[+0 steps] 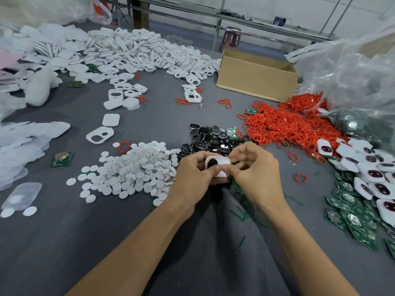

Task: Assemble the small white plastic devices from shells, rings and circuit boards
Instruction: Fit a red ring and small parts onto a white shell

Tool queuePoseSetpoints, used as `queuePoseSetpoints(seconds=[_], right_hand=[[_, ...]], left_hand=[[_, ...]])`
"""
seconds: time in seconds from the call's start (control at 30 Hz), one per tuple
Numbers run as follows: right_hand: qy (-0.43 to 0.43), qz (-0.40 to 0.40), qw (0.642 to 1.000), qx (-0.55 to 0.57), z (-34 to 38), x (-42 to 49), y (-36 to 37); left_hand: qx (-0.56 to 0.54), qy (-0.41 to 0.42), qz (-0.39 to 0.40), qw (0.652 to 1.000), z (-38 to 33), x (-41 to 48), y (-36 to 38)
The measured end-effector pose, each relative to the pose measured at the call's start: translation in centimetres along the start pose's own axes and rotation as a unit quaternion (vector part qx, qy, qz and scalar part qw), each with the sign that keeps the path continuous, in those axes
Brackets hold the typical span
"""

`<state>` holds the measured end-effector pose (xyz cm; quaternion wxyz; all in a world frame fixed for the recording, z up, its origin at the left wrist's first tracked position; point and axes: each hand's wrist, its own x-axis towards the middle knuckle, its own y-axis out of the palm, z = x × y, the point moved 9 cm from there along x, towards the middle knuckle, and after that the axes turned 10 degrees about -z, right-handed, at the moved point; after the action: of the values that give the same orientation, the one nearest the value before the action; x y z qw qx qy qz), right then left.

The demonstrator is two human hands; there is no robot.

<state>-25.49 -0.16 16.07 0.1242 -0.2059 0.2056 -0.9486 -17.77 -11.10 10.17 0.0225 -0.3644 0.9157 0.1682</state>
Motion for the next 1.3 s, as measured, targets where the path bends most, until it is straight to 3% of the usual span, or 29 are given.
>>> queuePoseSetpoints(seconds=[0.2,0.33,0.53,0.7,1.1,1.3], right_hand=[[0.096,0.095,0.983,0.126,-0.8,-0.7,1.2],[0.103,0.088,0.984,0.113,-1.1,-0.6,1.1],[0.139,0.062,0.975,0.164,-1.8,0.0,0.4],[0.176,0.063,0.954,0.235,-2.4,0.4,0.1],[0.176,0.105,0.951,0.234,-3.0,0.0,0.5],[0.099,0.029,0.979,0.177,-1.4,2.0,-0.8]], left_hand=[[-0.002,-0.001,-0.015,1.0,0.0,-0.1,-0.1],[0.0,-0.003,0.002,1.0,0.2,-0.2,0.1],[0.014,0.005,0.066,0.998,-0.2,-0.8,1.2],[-0.003,0.029,0.075,0.997,-1.2,-1.3,1.4],[-0.032,0.002,0.077,0.997,-0.7,-0.9,1.1],[-0.035,-0.026,0.048,0.998,-0.1,-0.5,0.8]])
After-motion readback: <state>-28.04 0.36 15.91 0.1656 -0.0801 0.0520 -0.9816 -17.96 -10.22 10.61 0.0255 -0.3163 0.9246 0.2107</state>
